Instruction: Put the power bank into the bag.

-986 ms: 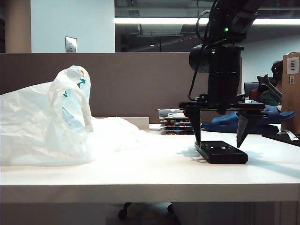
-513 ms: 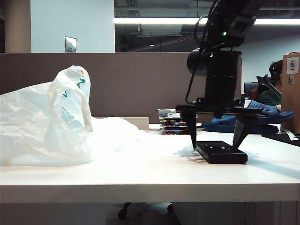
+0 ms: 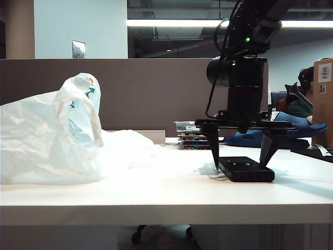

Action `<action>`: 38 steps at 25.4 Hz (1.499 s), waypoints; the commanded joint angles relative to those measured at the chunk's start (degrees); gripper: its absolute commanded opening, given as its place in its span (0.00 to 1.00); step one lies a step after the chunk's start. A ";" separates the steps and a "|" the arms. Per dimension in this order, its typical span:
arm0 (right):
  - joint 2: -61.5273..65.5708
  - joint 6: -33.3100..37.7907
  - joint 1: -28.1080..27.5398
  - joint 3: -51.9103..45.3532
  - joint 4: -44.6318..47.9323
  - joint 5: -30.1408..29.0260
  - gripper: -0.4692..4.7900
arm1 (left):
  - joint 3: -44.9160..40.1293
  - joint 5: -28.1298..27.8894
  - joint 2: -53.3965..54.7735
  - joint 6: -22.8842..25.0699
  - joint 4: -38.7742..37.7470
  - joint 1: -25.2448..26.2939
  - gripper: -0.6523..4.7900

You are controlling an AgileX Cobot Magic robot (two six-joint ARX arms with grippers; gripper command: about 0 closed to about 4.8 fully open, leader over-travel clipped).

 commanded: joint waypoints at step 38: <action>-0.46 -2.86 0.11 0.24 -1.64 1.14 0.64 | 0.42 -0.31 0.00 0.07 6.43 -0.02 0.31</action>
